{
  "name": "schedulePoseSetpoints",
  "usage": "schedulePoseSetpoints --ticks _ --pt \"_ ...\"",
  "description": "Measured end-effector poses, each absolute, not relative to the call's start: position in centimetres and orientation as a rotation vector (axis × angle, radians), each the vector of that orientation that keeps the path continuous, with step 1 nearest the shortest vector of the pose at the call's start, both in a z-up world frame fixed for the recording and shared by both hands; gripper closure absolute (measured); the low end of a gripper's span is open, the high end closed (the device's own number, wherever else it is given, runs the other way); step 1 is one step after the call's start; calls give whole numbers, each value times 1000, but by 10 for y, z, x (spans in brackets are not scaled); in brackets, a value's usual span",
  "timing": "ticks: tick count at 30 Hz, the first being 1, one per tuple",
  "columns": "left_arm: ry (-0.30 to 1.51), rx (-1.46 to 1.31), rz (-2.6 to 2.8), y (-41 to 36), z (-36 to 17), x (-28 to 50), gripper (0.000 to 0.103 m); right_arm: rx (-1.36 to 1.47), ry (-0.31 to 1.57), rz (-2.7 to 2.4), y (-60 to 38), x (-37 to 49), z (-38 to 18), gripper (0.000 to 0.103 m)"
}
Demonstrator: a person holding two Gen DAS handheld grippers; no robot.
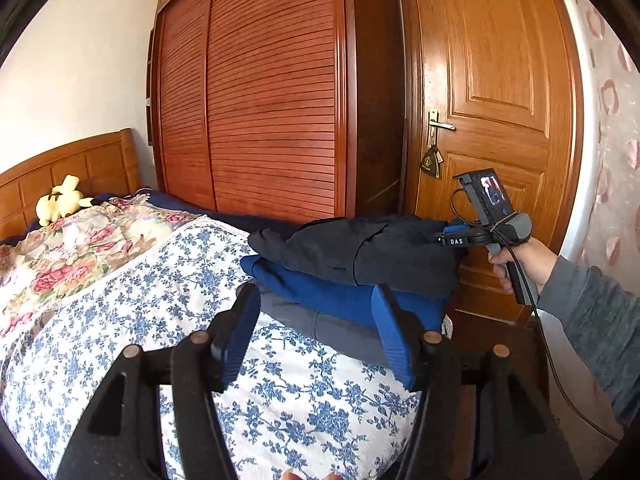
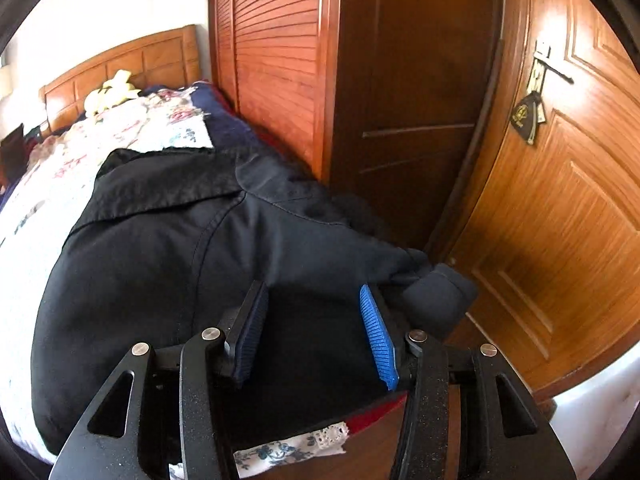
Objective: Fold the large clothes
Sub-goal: 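Lower the coat bundle onto the blue and grey clothes stack and open both grippers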
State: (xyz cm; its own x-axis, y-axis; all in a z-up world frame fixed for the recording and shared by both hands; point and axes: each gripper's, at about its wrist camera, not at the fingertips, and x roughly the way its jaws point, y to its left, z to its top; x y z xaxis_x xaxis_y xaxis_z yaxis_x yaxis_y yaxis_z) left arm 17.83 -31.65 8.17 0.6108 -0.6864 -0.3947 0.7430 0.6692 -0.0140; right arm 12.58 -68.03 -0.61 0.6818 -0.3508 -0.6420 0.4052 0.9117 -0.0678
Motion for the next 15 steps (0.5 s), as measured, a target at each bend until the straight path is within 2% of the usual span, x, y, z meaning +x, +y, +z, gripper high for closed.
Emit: schedulePoseSetpoints --ticks 7,9,15 --pt "365 135 -766 -279 80 164 46 -1 614 -441 -638 107 38 53" --pt "367 131 -749 -269 78 161 46 -22 576 -423 -617 100 52 46" --pt "370 129 -683 -239 76 149 46 -41 507 -328 -551 88 73 37"
